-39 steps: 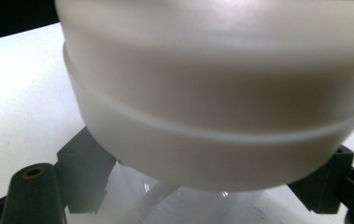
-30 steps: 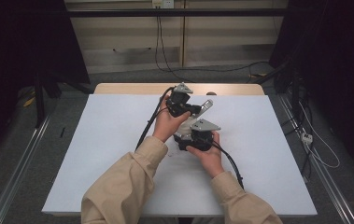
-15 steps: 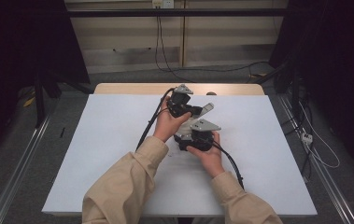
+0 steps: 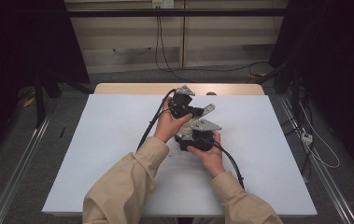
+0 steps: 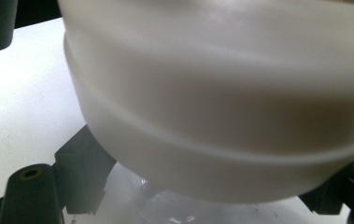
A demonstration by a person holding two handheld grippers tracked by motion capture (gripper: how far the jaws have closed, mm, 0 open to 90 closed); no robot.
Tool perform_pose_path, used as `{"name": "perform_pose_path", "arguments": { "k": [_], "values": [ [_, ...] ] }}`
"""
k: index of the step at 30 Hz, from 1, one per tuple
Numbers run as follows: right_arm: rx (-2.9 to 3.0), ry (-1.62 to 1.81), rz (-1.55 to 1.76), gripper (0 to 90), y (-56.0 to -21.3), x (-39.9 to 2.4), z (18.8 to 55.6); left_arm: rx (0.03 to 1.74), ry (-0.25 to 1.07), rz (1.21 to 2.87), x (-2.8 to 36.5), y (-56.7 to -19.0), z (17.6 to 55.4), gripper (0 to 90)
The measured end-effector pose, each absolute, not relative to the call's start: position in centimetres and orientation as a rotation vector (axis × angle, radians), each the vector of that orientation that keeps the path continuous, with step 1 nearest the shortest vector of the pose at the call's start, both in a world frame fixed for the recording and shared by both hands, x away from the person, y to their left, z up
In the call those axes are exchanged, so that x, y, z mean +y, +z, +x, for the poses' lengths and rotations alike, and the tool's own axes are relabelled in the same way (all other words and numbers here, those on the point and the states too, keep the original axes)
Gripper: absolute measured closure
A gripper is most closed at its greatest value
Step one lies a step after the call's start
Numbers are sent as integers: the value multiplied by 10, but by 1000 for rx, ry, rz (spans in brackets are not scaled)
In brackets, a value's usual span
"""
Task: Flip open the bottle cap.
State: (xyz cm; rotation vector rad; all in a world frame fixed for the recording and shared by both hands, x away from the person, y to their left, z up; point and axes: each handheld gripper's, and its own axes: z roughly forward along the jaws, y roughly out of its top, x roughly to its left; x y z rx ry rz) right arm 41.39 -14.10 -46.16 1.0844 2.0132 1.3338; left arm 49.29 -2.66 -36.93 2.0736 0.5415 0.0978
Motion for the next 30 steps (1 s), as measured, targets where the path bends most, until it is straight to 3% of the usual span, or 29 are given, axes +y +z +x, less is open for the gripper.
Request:
{"name": "perform_pose_path", "arguments": {
  "k": [10,16,21,26,30],
  "values": [
    [2009,1330,1096,172,-462,-142,413,559,53,2055,-23,-371,493,895],
    [2010,1306,1116,108,-461,-144,411,583,69,2037,-17,-370,491,802],
    [2016,1321,1155,87,-459,-149,406,584,86,2006,-7,-362,486,661],
    [2025,1307,1166,88,-457,-158,397,594,108,2001,6,-355,478,446],
    [2022,1310,1154,90,-454,-164,390,608,113,1996,15,-355,472,358]
  ]
}}
